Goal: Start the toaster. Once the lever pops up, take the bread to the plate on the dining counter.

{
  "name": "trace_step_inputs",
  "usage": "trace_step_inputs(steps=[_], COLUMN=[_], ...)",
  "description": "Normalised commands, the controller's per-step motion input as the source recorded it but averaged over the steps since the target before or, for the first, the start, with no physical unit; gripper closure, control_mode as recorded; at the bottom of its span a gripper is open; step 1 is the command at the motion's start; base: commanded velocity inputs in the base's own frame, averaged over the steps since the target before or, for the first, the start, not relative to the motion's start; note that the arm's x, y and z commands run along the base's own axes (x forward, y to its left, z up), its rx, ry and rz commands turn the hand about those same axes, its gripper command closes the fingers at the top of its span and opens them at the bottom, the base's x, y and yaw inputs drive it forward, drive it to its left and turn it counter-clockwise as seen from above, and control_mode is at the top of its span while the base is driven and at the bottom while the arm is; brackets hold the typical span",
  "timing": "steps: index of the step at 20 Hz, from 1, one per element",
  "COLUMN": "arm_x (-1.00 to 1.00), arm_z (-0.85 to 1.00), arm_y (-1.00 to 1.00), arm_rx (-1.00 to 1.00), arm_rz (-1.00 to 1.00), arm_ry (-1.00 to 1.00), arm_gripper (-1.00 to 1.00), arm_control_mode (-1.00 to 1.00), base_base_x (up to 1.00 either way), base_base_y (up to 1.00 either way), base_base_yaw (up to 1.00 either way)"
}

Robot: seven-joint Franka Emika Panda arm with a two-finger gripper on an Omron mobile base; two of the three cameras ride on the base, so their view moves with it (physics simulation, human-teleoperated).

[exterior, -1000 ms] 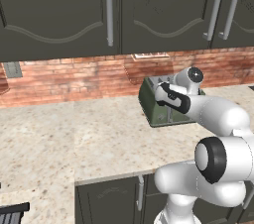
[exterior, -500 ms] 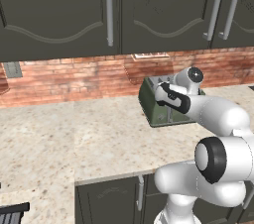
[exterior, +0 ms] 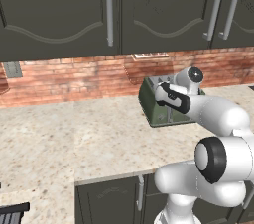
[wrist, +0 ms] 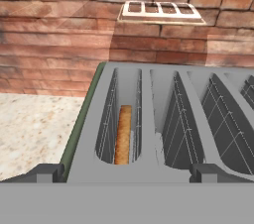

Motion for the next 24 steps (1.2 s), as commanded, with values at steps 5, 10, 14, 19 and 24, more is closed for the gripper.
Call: trace_step_inputs(steps=[5, 10, 14, 19, 24], arm_x=[0.00, 0.00, 0.00, 0.00, 0.00], arm_z=[0.00, 0.00, 0.00, 0.00, 0.00], arm_y=[0.00, 0.00, 0.00, 0.00, 0.00], arm_rx=[0.00, 0.00, 0.00, 0.00, 0.00], arm_rz=[0.00, 0.00, 0.00, 0.00, 0.00], arm_ry=[0.00, 0.00, 0.00, 0.00, 0.00], arm_gripper=[-1.00, -1.00, -1.00, -1.00, -1.00], arm_control_mode=[-1.00, -1.00, -1.00, -1.00, -1.00], base_base_x=[0.00, 0.00, 0.00, 0.00, 0.00], base_base_y=[0.00, 0.00, 0.00, 0.00, 0.00], base_base_yaw=[0.00, 0.00, 0.00, 0.00, 0.00])
